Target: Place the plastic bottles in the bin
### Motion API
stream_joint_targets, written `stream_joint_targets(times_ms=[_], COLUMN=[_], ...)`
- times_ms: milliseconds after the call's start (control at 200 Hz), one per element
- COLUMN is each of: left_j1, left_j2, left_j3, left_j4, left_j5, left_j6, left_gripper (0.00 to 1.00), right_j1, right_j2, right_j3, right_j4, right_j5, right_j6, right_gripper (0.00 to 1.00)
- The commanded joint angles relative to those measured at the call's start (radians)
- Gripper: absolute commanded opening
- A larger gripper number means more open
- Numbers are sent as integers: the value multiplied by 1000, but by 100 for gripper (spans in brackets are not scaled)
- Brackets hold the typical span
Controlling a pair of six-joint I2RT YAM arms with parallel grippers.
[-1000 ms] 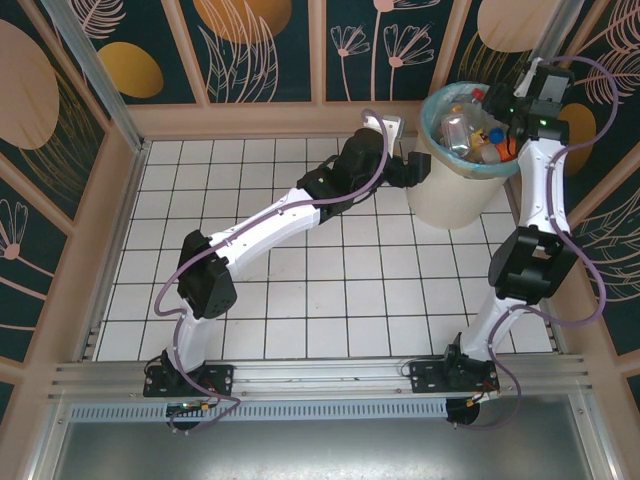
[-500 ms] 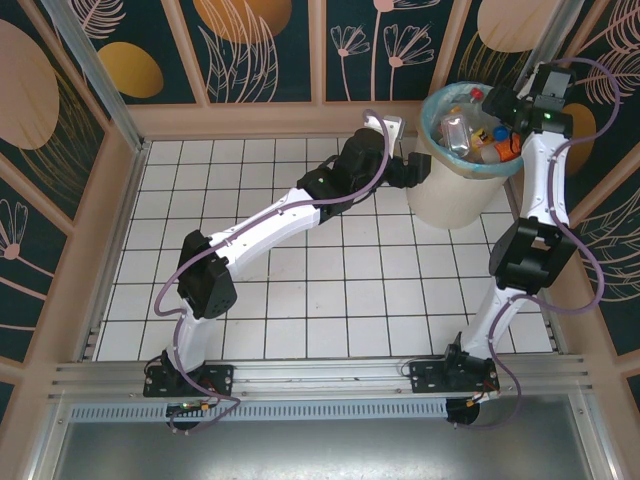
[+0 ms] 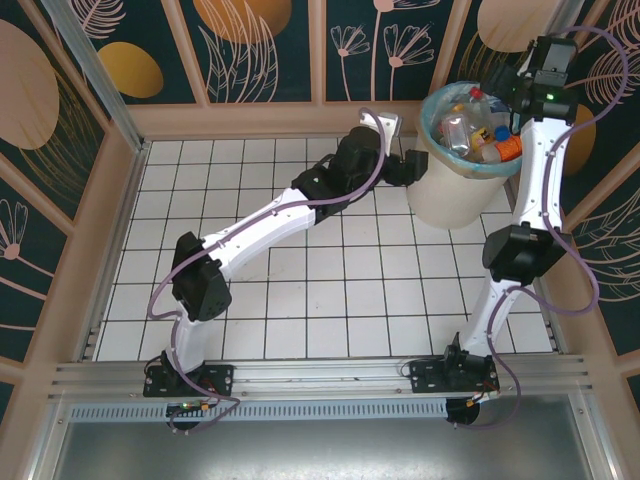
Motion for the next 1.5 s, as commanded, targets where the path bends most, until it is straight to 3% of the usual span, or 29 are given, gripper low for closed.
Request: stream_joint_targets(times_ms=[0,55,115,310,460,530,611,746,906,1046,1146,1306,1496], left_j1=[-2,-2,-2,-1,-3,-2,-2,-2,-2,-2,-3,0,10], left_j2=[-50,-54,-61,-83,-94,-98,-105,-125,-155,-225,-305,-485,-728], left_j3=[-16,-26,-43,-97,-112,-108,-105,-105,-119,-193,-304,-524,-881], left_j4=[13,16,23,40,43,43,43,52,48,78,139,238,439], left_j5=[-16,-14,-13,-17,-17,-20,-29,-46,-61,-118,-200,-414,-669], left_j6=[21,18,14,5,2,4,9,15,18,38,73,173,332], left_gripper=[86,86,86,86,87,87,87,87,87,87,88,90,91], right_j1=[5,4,5,-3,-2,0,-1,-1,2,4,23,123,300], right_j2=[-26,-35,-40,-33,-31,-33,-25,-25,-70,-137,-254,-572,-1001], right_j3=[-76,-137,-195,-351,-342,-295,-193,-36,19,-22,-161,-581,-1165], right_j4=[30,62,90,134,123,103,57,-3,-18,-32,10,241,564], right_j5=[-6,-19,-38,-49,-58,-46,-19,5,24,38,35,43,70], right_j6=[-9,-2,1,8,10,9,5,10,15,14,23,31,52], right_gripper=[66,55,49,45,47,51,65,79,87,88,88,86,68])
